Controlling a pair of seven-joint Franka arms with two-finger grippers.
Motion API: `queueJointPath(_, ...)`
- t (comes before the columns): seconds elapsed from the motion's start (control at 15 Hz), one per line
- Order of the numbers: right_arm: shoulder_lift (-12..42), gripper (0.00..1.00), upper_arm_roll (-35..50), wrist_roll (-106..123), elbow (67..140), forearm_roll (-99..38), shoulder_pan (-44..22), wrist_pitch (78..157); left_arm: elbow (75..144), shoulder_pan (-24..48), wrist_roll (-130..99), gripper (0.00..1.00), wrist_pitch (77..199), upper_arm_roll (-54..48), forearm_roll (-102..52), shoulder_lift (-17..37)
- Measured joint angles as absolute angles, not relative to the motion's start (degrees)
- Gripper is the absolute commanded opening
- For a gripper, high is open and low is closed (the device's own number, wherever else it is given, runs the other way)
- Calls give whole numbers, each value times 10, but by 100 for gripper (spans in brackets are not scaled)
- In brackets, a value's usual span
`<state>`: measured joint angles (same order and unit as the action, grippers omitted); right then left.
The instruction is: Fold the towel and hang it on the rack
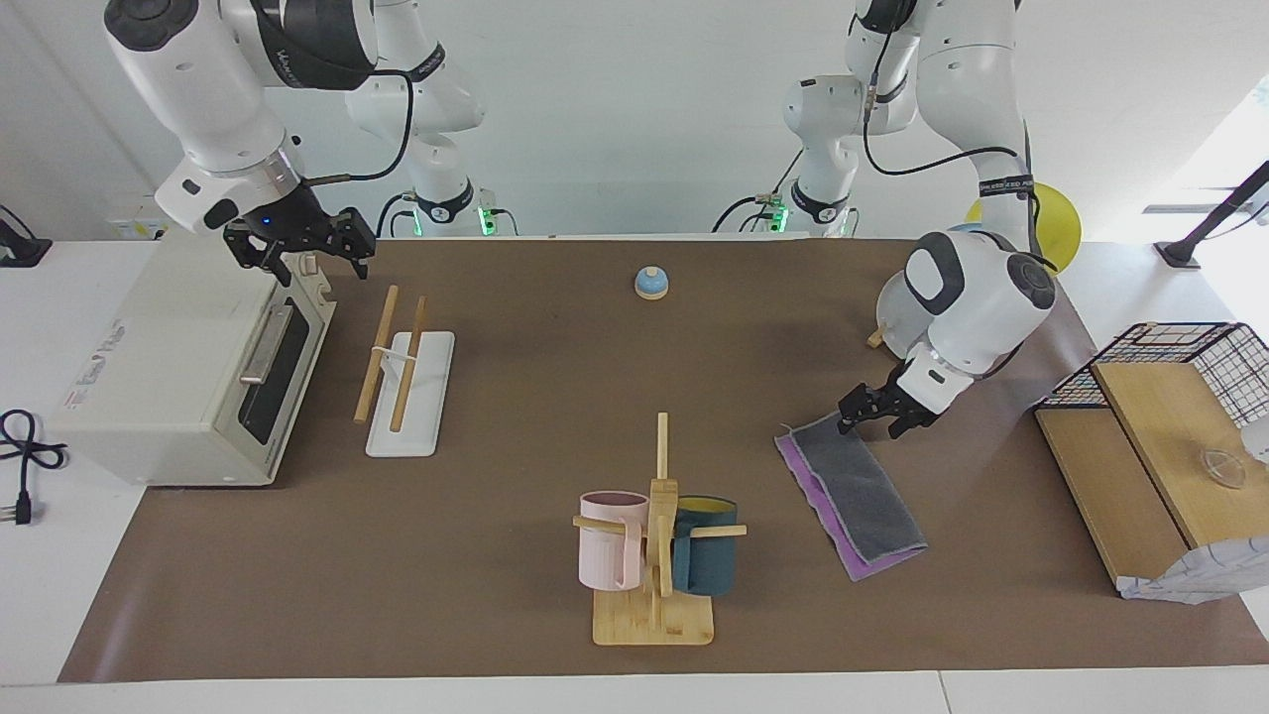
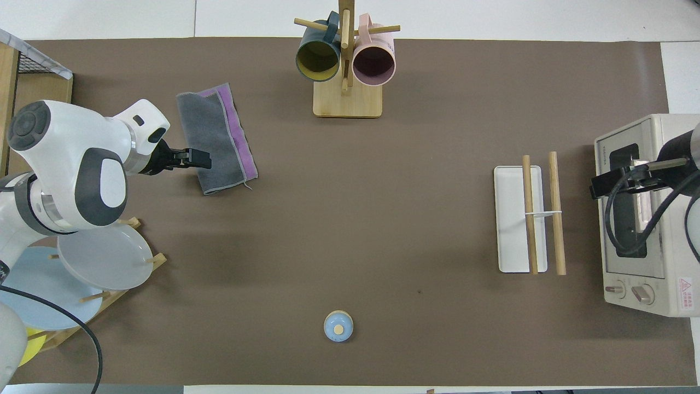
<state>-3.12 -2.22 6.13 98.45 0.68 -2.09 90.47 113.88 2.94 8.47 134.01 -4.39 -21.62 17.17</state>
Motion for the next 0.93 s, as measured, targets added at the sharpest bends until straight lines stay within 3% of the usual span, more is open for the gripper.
queueJointPath(0.27, -33, 100, -25, 59, 994, -35, -16, 905, 1139, 29, 87, 94, 1355, -48, -223, 197)
queueJointPath(0.67, -45, 100, -27, 37, 1020, -84, 9, 905, 1141, 29, 91, 44, 1355, -47, -224, 197)
queueJointPath(0.87, -48, 100, -27, 8, 1026, -109, 9, 905, 1142, 29, 91, 31, 1355, -47, -228, 197)
queueJointPath(0.93, -48, 100, -27, -10, 1028, -123, 9, 905, 1142, 29, 91, 19, 1355, -47, -229, 197)
